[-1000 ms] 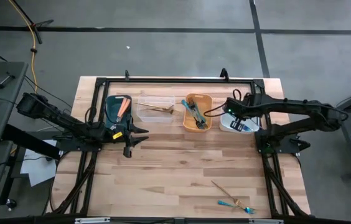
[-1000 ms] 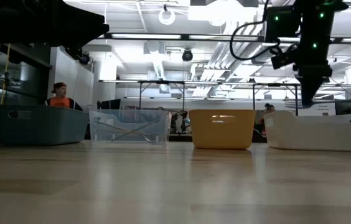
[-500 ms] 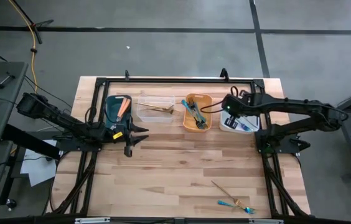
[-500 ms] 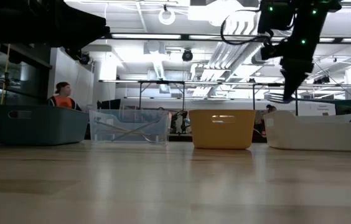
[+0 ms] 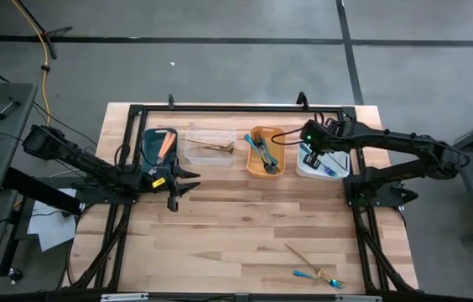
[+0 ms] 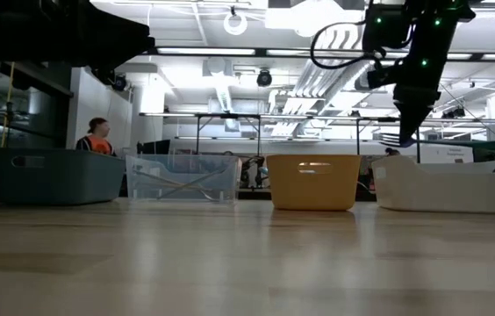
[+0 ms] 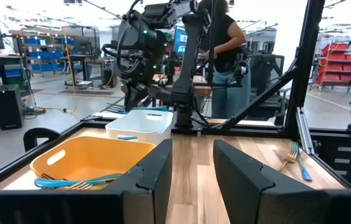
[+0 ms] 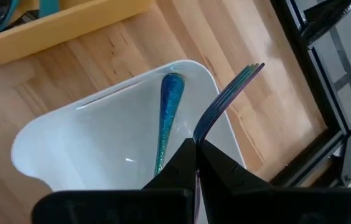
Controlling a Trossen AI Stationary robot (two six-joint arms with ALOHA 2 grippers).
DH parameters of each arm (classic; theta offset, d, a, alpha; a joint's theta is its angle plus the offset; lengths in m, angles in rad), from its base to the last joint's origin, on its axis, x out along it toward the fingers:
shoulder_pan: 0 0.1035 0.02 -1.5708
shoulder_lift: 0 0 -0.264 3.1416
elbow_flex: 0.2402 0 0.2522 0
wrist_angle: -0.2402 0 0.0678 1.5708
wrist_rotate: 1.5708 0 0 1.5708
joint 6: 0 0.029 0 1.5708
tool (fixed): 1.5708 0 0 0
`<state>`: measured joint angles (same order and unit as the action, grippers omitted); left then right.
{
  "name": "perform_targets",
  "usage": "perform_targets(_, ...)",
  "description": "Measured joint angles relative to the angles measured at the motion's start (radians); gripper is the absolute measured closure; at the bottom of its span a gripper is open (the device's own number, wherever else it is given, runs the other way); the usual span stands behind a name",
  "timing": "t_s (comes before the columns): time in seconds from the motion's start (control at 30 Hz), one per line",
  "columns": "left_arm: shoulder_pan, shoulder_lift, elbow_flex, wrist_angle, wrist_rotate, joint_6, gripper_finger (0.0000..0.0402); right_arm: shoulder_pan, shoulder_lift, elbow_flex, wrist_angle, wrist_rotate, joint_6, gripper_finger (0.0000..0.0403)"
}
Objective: Sort silverware by color (type)
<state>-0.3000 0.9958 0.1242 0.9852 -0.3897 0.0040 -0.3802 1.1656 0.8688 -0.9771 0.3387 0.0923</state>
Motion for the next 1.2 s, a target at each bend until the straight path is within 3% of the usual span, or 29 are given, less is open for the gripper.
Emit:
perform_targets(0.23, 0.000, 0.000, 0.000, 0.000, 0.000, 0.000, 0.0291, -0.035, 0.027, 0.000, 0.011, -0.011, -0.022, 0.0403)
perform_targets(0.87, 0.000, 0.000, 0.000, 0.000, 0.001, 0.000, 0.0291, -0.039, 0.265, -0.001, 0.075, -0.017, -0.075, 0.0403)
perform_targets(1.2, 0.000, 0.000, 0.000, 0.000, 0.001, 0.000, 0.0291, -0.039, 0.274, -0.001, 0.077, -0.018, -0.088, 0.0379)
